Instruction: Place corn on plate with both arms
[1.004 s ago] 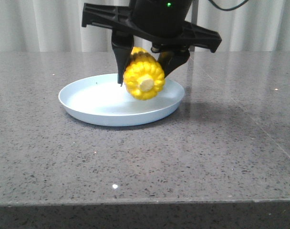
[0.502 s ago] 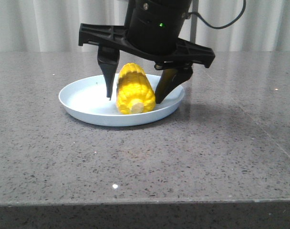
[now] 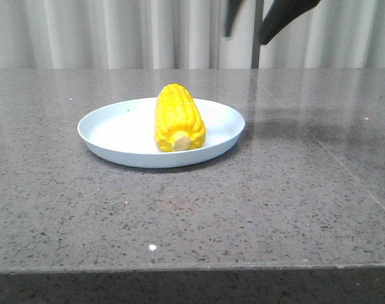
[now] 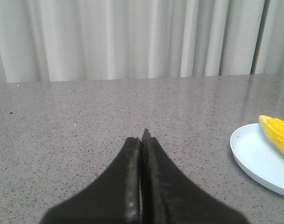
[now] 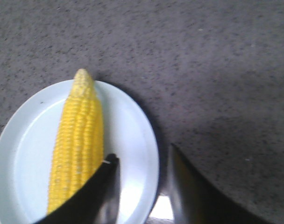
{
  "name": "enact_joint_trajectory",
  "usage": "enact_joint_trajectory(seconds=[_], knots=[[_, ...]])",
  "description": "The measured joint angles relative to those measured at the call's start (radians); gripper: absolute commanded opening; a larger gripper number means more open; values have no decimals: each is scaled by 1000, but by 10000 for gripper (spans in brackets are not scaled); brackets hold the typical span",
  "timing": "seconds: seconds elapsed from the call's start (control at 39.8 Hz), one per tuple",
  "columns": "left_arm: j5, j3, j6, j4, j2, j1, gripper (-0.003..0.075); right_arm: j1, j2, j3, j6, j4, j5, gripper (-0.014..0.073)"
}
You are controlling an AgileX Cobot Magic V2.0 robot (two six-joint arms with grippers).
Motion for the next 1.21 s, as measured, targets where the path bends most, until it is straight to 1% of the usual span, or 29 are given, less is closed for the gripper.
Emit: enact_joint_trajectory(seconds=[0.05,0.1,0.23,0.33,0.45,0.55,0.7,0.85,0.98,1.08,1.21], knots=[[0,0,0,0,0,0,-20,-27,-17,0,-5,-2,25,1],[0,0,0,0,0,0,-20,-58,-30,0,-11,-8,51,-20],[0,0,0,0,0,0,-20,-124,-55,0,-52,-36,109,-32],[0,0,0,0,0,0,-20,-170,-74,0,-121,-45,158,-124],[0,0,0,0,0,0,-20,-211,-116,24,-207,-48,188,-114],[0,0,0,0,0,0,-20,-225,-181,89,-262,-65,185,-114],[0,0,0,0,0,0,-20,-227,-308,250,-289,-81,124,-114],[0,0,0,0,0,0,-20,-227,-483,463,-304,-90,9,-114],[0,0,0,0,0,0,-20,-227,-664,644,-322,-116,-120,-114],[0,0,0,0,0,0,-20,-227,-818,777,-329,-171,-213,-114],[0,0,0,0,0,0,-20,-227,-1021,919,-329,-219,-294,-114]])
